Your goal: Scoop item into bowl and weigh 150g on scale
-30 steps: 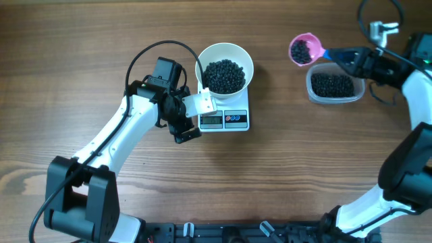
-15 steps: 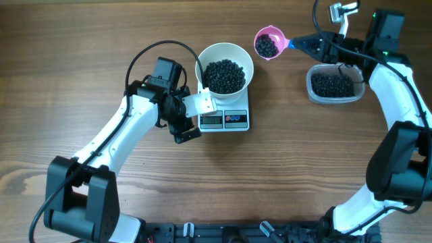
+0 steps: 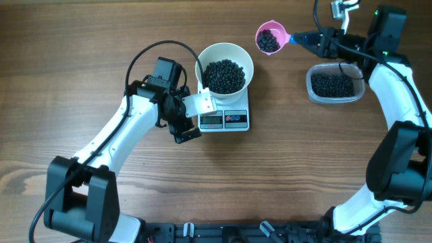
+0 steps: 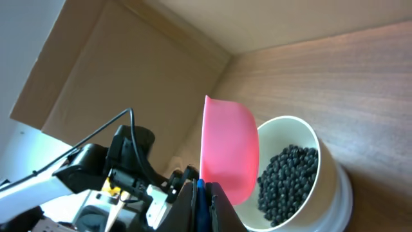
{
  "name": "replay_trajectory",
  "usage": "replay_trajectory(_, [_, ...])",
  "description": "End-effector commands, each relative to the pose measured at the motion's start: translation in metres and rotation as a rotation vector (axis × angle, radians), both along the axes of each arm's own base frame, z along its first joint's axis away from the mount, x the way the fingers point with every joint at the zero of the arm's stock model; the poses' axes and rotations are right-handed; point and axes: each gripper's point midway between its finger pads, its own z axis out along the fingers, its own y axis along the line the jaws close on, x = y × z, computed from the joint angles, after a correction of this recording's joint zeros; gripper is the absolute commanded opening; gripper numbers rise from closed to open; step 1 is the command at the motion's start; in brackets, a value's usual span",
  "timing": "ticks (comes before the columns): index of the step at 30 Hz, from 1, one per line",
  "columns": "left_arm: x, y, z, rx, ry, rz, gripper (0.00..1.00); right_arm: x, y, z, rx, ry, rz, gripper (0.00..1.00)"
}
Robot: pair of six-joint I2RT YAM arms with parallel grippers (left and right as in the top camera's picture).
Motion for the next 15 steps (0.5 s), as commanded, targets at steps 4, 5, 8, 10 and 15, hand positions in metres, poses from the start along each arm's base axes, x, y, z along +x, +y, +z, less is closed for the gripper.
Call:
replay_trajectory(4, [-0.003, -0.002, -0.004, -0.010, 0.016, -0.017, 1.00, 0.009, -0.002, -0.005, 0.012, 0.074, -0.035, 0.04])
replay_trajectory(5, [-0.003, -0.002, -0.004, -0.010, 0.016, -0.017, 1.00, 0.011, -0.003, -0.006, 0.005, 0.077, -0.047, 0.04])
replay_trajectory(8, [-0.003, -0.002, -0.004, -0.010, 0.016, -0.017, 1.00, 0.022, -0.009, -0.014, -0.010, 0.158, -0.132, 0.04])
replay_trajectory(10, [-0.003, -0.002, -0.004, -0.010, 0.016, -0.017, 1.00, 0.031, -0.015, -0.021, -0.019, 0.228, -0.210, 0.04])
replay_trajectory(15, [-0.003, -0.002, -0.004, -0.010, 0.016, -0.017, 1.00, 0.038, -0.024, -0.026, -0.010, 0.303, -0.280, 0.04])
